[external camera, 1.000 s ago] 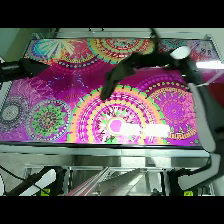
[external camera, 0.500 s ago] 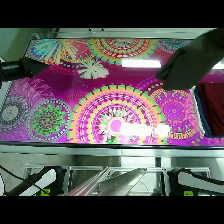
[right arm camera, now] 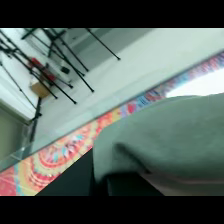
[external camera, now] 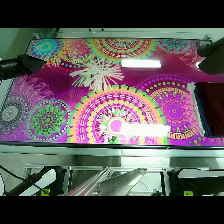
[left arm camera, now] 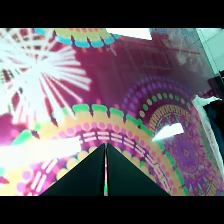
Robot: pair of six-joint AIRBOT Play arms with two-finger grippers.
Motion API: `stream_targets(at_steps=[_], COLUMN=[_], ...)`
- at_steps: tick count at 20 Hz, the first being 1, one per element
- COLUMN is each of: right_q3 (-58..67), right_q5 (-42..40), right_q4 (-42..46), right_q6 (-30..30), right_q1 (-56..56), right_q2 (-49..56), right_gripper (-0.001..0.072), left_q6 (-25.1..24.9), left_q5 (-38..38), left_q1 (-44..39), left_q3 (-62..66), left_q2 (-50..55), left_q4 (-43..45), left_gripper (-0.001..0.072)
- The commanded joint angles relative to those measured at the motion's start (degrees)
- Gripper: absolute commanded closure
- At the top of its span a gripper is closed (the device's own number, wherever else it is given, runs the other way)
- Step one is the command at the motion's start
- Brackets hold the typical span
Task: Fold the shirts.
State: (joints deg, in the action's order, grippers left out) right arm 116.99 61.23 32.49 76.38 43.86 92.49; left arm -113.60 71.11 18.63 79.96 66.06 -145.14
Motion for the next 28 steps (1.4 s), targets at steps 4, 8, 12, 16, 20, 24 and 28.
stream_targets(at_steps=[4,8,12,16,20,24,28], right_q3=[-18.18,-41.24,-52.0,-53.35,-51.1,-40.83,-36.89], right_q5=[23.37,18.1,12.83,12.76,17.46,19.71,14.19], right_q4=[18.91,33.18,33.57,35.78,45.7,40.74,17.38], right_q6=[5.25,13.18,19.02,17.94,19.85,24.13,14.29], right_q1=[10.8,13.73,18.64,18.91,18.93,18.73,12.44], right_q2=[-5.53,-16.35,-23.32,-22.03,-21.99,-22.01,-22.8], right_gripper=[0.0695,0.0693,0.0692,0.0466,0.0108,0.0109,0.0689], left_q6=[-0.57,-0.59,-0.59,-0.59,-0.59,-0.57,0.31], left_q5=[0.85,3.87,6.43,7.87,8.44,10.1,10.43], left_q1=[-0.09,-1.36,-4.7,-8.37,-9.46,-7.58,-5.9], left_q3=[-0.13,-0.13,-0.11,-0.11,0.04,4.04,10.84], left_q2=[0.26,1.11,3.37,6.99,8.48,8.46,8.46], left_q4=[0.09,0.07,0.11,0.09,0.07,0.02,0.07], left_gripper=[0.0696,0.0696,0.0696,0.0696,0.0696,0.0696,0.0696])
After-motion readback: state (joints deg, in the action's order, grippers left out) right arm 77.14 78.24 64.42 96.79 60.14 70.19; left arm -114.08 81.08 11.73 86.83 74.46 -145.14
